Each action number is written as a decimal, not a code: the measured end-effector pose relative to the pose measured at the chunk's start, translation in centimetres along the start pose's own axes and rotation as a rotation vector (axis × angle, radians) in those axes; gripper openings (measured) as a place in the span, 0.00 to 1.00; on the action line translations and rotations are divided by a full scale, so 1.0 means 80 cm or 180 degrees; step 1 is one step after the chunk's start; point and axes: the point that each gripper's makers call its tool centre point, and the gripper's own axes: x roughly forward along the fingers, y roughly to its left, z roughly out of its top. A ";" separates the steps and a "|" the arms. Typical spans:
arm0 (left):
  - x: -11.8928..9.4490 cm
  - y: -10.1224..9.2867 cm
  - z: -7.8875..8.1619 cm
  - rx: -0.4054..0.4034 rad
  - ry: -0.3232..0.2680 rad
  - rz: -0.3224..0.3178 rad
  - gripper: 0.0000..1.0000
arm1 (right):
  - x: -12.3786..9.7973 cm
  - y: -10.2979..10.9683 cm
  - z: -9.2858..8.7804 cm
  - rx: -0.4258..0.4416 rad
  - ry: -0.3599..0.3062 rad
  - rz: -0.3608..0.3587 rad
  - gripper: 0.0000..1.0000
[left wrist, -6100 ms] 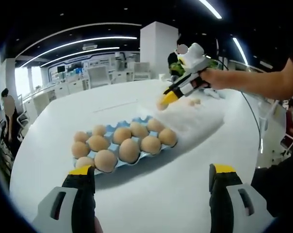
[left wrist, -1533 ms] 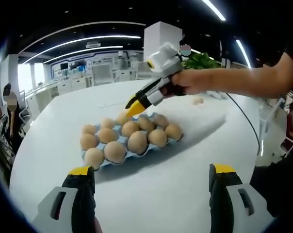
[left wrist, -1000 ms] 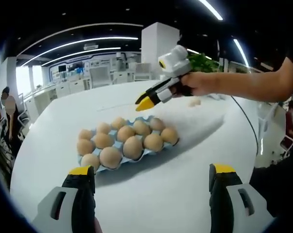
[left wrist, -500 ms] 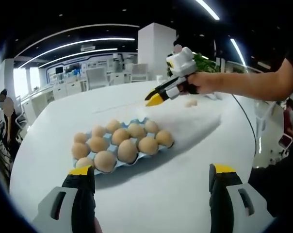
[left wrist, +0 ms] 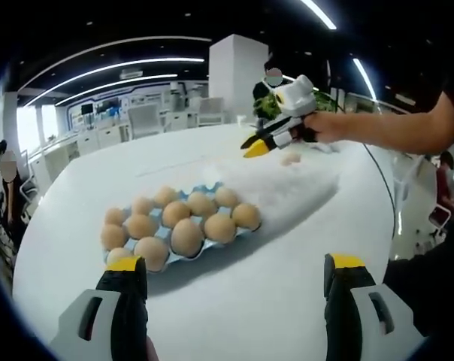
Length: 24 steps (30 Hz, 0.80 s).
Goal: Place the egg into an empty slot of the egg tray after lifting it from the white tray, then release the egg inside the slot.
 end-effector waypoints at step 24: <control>0.023 -0.027 0.003 0.0100 0.0067 -0.0212 1.00 | -0.062 -0.046 -0.057 0.0150 0.0285 -0.0322 0.29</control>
